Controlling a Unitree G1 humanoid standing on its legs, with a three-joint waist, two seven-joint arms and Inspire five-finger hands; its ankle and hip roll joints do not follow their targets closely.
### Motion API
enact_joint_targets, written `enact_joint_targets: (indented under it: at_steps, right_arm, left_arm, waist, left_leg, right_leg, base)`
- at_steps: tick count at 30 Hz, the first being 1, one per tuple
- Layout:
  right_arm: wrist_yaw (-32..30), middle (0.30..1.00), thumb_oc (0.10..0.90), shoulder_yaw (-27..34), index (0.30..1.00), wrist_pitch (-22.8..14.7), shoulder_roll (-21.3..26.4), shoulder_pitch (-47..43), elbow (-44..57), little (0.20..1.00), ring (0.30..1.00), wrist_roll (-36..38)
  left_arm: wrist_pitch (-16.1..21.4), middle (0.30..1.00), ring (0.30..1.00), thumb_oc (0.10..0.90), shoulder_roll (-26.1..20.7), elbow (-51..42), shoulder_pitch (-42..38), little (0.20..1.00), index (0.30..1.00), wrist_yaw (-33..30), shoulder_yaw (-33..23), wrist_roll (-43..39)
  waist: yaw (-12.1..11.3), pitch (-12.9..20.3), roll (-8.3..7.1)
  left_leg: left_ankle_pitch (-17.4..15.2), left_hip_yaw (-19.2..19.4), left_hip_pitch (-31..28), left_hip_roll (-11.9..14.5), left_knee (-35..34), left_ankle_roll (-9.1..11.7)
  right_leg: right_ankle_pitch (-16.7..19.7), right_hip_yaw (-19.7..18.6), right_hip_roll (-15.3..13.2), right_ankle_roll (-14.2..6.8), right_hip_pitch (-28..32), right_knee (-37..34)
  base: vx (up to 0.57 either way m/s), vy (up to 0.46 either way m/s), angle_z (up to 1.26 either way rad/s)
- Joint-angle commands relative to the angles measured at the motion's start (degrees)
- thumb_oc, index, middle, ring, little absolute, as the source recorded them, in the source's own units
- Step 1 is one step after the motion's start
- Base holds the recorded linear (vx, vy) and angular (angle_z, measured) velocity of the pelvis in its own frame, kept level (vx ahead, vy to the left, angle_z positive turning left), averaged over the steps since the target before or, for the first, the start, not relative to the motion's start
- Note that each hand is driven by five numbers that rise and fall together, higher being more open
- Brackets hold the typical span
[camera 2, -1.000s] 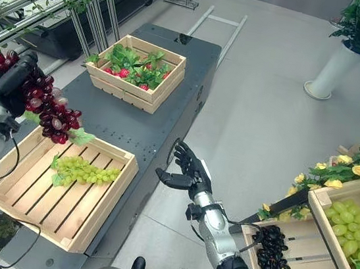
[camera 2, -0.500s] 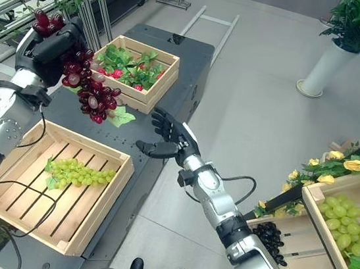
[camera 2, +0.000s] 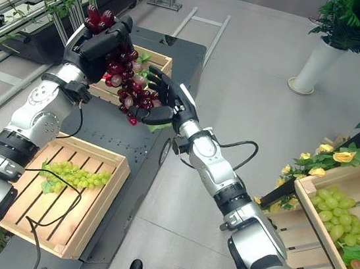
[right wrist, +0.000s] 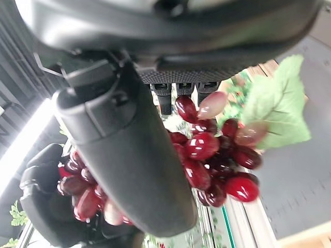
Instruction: Pick up the fruits from the basket on one side to the basket on the other side
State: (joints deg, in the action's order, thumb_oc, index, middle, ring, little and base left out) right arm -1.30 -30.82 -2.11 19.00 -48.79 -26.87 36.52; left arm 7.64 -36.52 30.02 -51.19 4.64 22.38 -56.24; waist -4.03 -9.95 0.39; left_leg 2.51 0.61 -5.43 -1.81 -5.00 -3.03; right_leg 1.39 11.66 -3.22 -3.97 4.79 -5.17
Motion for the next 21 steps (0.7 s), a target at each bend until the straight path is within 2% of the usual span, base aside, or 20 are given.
enact_joint_targets:
  at_steps: [1,9,17,21]
  right_arm:
    - [-2.9,0.9,0.8,-0.8,0.9,-3.4,-2.6,-5.4,-2.5,0.9,0.9,3.0]
    - [-2.2,0.9,0.8,-0.8,0.9,-3.9,-5.0,-7.9,-6.5,0.9,0.9,9.5]
    - [-1.0,0.9,0.8,-0.9,0.9,-2.8,-6.7,-8.8,-9.8,0.9,0.9,9.5]
    - [-0.8,0.9,0.8,-1.2,0.9,-4.2,-7.1,-10.0,-10.7,0.9,0.9,10.4]
  left_arm:
    - [4.5,0.3,0.3,0.4,1.5,4.0,-11.8,0.3,0.3,0.5,0.8,-1.4]
    - [5.3,0.3,0.3,0.4,5.0,4.9,-13.3,0.3,0.3,0.9,1.3,-5.4]
    - [5.9,0.3,0.3,0.4,8.2,2.7,-15.2,0.3,0.3,-0.3,2.0,-6.6]
    - [5.6,0.3,0.3,0.4,9.1,1.0,-16.0,0.3,0.3,-0.9,2.8,-5.8]
  waist:
    - [-0.6,11.9,1.14]
    - [-0.2,12.4,1.03]
    - [0.1,12.7,0.96]
    - [-0.1,12.7,0.9]
  left_leg:
    - [-3.2,-2.2,1.6,-2.0,0.0,2.2]
    - [-3.4,-1.5,1.2,-1.8,0.0,2.3]
    - [-3.5,-1.2,1.1,-1.7,0.0,2.4]
    - [-3.6,-1.3,1.1,-1.6,0.0,2.4]
  right_leg:
    - [-0.6,0.8,1.2,1.8,0.1,0.2]
    - [-0.5,0.5,1.2,1.9,0.4,0.2]
    - [-0.6,0.4,1.2,1.9,0.4,0.2]
    - [-0.7,0.4,1.3,1.9,0.4,0.2]
  base:
    - [0.0,0.0,0.0]
    - [0.0,0.001,0.0]
    - [0.0,0.001,-0.01]
    - [0.0,0.0,-0.01]
